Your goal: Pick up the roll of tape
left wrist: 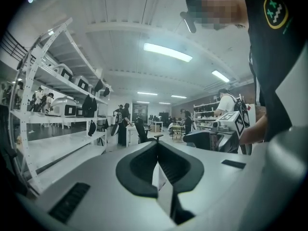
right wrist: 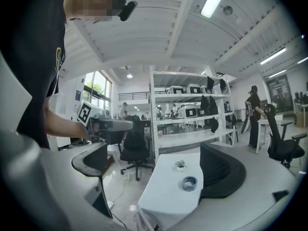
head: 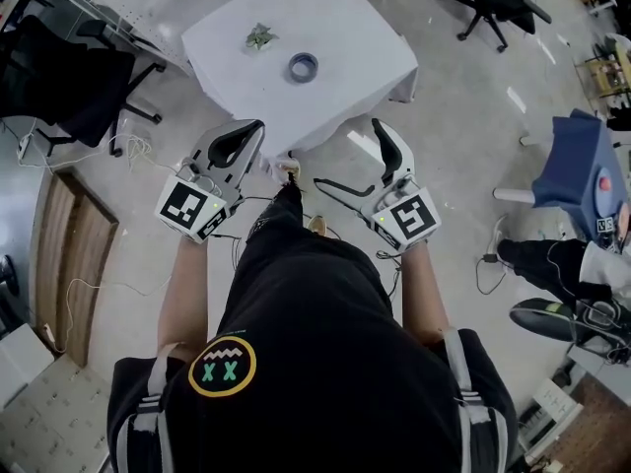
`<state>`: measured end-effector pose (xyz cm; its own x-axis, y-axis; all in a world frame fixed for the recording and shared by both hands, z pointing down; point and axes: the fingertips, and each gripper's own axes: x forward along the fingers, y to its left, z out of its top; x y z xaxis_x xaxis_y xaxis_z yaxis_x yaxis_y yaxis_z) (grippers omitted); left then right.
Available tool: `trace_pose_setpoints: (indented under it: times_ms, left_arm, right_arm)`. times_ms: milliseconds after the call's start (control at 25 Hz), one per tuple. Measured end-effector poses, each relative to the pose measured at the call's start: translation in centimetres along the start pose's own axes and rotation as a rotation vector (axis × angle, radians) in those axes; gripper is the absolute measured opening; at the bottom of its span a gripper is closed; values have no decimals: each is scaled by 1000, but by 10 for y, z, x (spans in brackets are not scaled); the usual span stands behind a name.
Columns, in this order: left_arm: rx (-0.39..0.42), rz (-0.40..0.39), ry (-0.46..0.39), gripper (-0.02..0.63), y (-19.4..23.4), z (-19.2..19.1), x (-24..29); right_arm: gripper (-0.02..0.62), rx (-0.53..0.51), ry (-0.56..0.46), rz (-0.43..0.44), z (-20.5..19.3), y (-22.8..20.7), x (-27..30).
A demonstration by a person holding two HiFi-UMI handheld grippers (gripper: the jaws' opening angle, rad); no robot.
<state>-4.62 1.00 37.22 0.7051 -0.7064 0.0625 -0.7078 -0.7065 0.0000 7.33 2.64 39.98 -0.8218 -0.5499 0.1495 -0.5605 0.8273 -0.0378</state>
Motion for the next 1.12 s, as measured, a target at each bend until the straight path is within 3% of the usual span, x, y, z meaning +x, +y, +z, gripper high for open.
trace_pose_setpoints:
  times_ms: [680,1120]
  left_arm:
    - [-66,-10,-8,17,139,-5,64]
    - [-83,-47,2,17,171,-14,84]
  right_arm:
    - [597,9,64,-3,17,-90,124]
    - [597,0,94,-19,14,-111,154]
